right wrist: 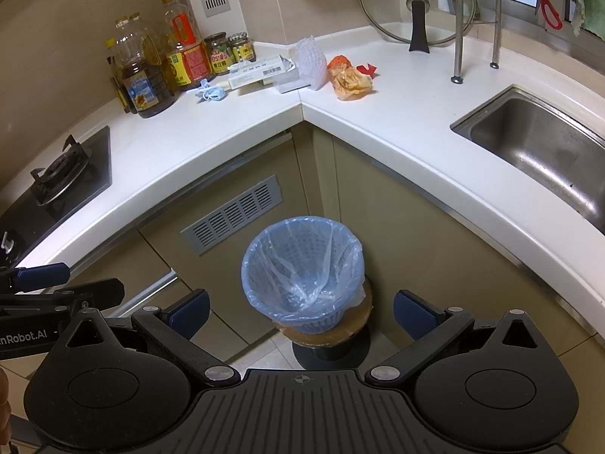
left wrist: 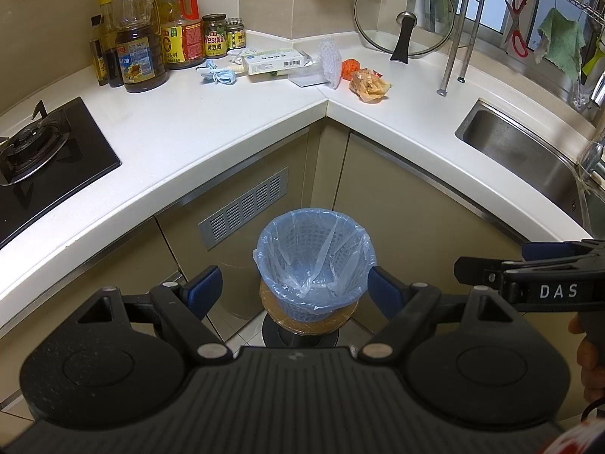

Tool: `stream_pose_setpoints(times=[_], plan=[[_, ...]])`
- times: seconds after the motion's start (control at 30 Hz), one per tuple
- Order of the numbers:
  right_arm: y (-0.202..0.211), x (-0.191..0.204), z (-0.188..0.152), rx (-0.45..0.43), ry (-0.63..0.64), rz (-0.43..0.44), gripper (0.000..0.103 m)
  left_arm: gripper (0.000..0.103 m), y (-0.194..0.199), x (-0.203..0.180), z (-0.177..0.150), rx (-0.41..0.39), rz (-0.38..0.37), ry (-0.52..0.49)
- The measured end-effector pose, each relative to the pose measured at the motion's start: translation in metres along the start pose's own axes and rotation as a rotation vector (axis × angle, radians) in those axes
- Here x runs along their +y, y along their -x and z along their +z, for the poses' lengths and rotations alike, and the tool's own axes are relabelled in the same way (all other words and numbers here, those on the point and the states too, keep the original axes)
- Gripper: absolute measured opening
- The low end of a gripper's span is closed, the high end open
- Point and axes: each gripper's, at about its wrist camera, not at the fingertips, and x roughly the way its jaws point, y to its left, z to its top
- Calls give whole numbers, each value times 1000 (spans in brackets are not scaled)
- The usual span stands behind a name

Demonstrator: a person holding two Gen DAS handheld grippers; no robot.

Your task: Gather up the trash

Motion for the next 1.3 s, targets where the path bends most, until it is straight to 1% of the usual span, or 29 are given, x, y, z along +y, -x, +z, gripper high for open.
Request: stream_pose_setpoints(times=[0.43, 0.53, 1.07, 1.3], plan=[[-1, 0, 4, -6, 2, 2, 103, 83, 0, 3, 2, -2, 1, -1], [6, 0, 1, -12, 3, 5, 103, 83, 0, 3, 2, -1, 0, -1], [7, -1, 1, -16, 3, 9, 103, 83, -1, 5, 6, -4, 4, -1], [8, -4, 1, -17, 2, 13, 103, 83, 1, -1, 10, -5, 16, 5]])
